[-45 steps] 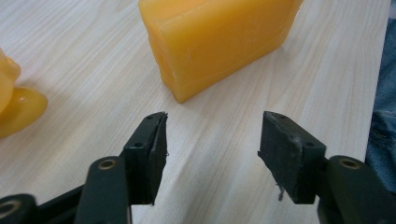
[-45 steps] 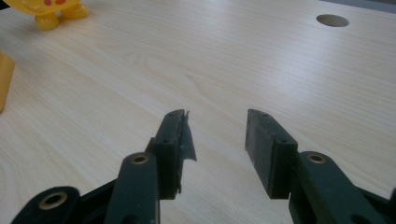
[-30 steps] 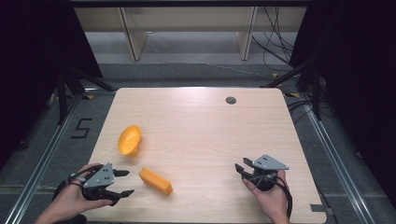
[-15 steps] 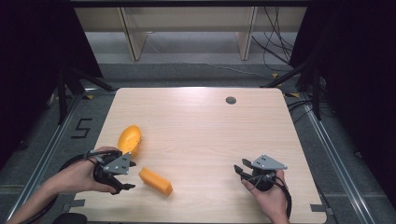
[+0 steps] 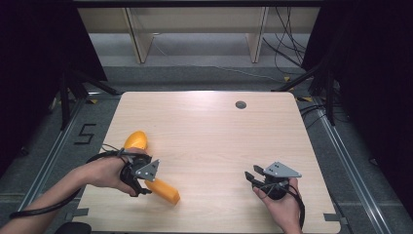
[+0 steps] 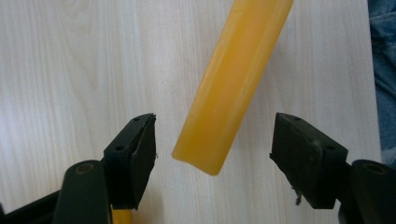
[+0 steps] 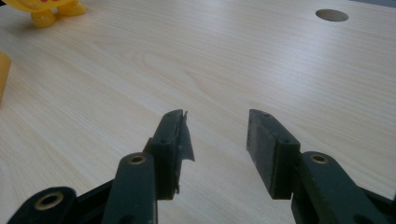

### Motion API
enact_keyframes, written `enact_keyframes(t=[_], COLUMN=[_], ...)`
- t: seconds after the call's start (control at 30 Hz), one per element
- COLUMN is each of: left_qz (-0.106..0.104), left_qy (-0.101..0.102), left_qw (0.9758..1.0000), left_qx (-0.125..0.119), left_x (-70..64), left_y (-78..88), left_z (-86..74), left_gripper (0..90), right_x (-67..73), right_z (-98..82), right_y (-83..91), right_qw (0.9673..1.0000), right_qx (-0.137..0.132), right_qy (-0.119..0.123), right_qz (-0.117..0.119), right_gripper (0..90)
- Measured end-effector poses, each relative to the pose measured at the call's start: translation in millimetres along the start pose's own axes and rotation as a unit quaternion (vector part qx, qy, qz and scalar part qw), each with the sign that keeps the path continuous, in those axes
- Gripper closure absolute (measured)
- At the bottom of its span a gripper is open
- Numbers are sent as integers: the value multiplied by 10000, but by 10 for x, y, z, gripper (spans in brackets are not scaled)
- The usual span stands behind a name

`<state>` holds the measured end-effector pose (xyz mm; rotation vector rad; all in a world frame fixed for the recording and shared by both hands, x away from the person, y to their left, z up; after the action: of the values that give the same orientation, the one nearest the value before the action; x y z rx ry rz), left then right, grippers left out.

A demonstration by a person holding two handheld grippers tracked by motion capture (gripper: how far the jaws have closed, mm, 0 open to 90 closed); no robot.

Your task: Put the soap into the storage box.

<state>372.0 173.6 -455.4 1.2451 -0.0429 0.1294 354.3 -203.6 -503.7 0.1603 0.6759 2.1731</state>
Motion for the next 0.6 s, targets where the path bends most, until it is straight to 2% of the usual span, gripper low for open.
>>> enact_keyframes(t=[0.07,0.13,0.17,0.2,0.33,0.6], left_qz=[-87,-151,-135,-162,-217,-381], left_qy=[-138,-135,-258,-175,-336,-510], left_qw=[9998,9997,9993,9996,9987,9973], left_qx=[114,116,223,156,304,373], left_x=[12,5,23,8,7,-35], left_y=[-58,-96,-98,-119,-144,-231], left_z=[53,80,90,101,138,198], left_gripper=[304,304,307,313,324,327], right_x=[2,-9,12,12,10,15], right_z=[0,2,2,1,-4,-7], right_y=[0,3,6,5,1,-4], right_qw=[10000,9999,10000,10000,10000,9999], right_qx=[6,2,25,24,64,74], right_qy=[1,97,0,-3,-35,-53], right_qz=[2,-42,-28,-23,49,76], right_gripper=[567,566,565,565,564,561])
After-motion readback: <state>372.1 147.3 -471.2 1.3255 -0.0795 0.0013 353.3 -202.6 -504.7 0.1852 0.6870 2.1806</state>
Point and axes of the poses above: each handheld gripper's, and its own axes: y roughly backward along the jaws, z roughly out of its top, x roughly to its left, the point moved 4 cm from there along -y, roughly forward along the jaws, and after that the axes turned 11 degrees about y, right-handed, at the moved point
